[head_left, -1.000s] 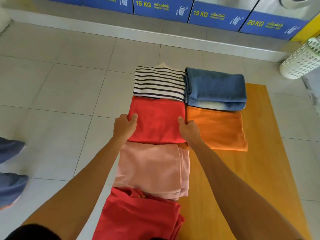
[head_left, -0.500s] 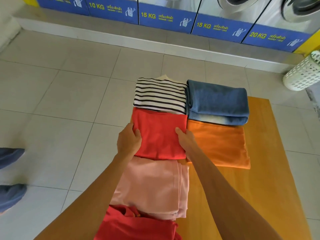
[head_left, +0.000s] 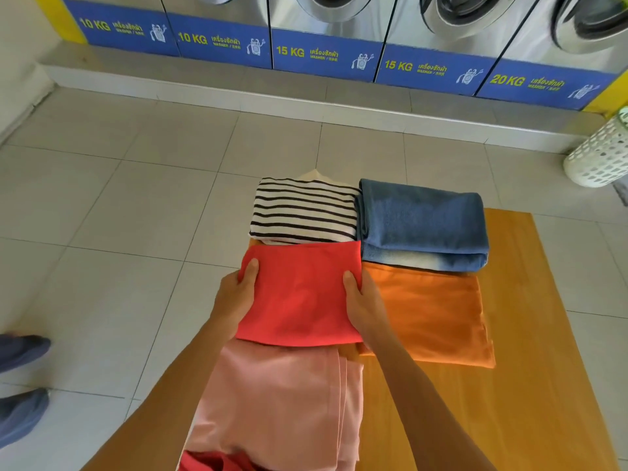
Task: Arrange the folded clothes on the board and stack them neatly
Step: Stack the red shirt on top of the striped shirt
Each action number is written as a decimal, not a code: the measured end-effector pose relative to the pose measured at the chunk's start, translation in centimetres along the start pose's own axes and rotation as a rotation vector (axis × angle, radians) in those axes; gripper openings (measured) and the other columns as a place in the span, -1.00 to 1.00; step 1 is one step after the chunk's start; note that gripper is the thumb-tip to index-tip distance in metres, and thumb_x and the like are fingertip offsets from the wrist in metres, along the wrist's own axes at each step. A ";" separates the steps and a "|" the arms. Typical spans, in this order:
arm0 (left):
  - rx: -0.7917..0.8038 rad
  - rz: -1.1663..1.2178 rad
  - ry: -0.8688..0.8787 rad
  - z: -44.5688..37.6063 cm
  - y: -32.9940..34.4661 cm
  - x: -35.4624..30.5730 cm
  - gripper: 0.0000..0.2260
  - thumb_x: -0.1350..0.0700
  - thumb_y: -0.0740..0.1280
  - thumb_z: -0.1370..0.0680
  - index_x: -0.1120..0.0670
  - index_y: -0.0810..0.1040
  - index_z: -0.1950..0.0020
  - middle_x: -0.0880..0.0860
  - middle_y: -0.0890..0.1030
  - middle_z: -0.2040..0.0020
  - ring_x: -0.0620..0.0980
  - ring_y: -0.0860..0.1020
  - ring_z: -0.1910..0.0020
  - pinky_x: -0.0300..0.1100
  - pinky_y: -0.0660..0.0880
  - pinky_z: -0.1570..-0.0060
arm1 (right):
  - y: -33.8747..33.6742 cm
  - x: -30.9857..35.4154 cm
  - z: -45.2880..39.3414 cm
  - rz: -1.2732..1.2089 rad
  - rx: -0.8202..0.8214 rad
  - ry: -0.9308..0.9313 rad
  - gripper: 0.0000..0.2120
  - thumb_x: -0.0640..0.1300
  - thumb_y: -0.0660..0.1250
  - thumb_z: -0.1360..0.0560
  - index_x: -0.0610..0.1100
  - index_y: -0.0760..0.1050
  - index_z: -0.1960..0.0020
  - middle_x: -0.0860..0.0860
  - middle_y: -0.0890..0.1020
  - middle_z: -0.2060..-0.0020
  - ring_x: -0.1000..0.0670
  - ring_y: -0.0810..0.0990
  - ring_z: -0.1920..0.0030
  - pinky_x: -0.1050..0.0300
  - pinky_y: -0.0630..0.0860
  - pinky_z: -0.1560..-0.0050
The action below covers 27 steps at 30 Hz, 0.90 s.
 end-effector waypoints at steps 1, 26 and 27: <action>-0.003 0.052 0.023 0.2 -0.2 -0.5 -0.67 -0.28 0.14 -0.59 -0.09 0.53 0.09 -0.04 0.61 0.12 0.02 0.60 0.06 -0.15 0.49 0.19 | -0.5 0.8 0.0 -0.014 0.001 -0.030 -0.73 0.11 0.11 -0.67 -0.02 0.48 -0.16 0.08 0.62 0.05 0.03 0.61 0.05 0.11 0.53 0.09; -0.150 -0.226 0.221 -15.3 0.9 -11.3 -0.51 -0.26 0.07 -0.61 0.11 0.54 -0.13 0.05 0.55 0.01 0.06 0.52 0.04 -0.06 0.43 0.11 | -0.7 8.2 -16.2 0.203 -0.144 -0.017 -0.74 -0.07 0.12 -0.68 -0.24 0.44 -0.16 -0.05 0.51 0.07 -0.03 0.50 0.13 0.17 0.32 0.31; -0.148 -0.228 0.221 -15.7 0.8 -10.7 -0.54 -0.23 0.07 -0.62 0.11 0.54 -0.06 0.05 0.55 0.06 0.07 0.52 0.08 -0.07 0.42 0.14 | -0.7 8.2 -16.2 0.206 -0.159 -0.027 -0.75 -0.07 0.12 -0.68 -0.23 0.44 -0.14 -0.04 0.51 0.08 -0.02 0.49 0.14 0.18 0.31 0.32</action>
Point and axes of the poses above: each hand's wrist, its own z-axis away from the middle knuckle, its own y-axis out of the palm, x = y × z, the point moved 5 cm from there along -z, towards the middle knuckle
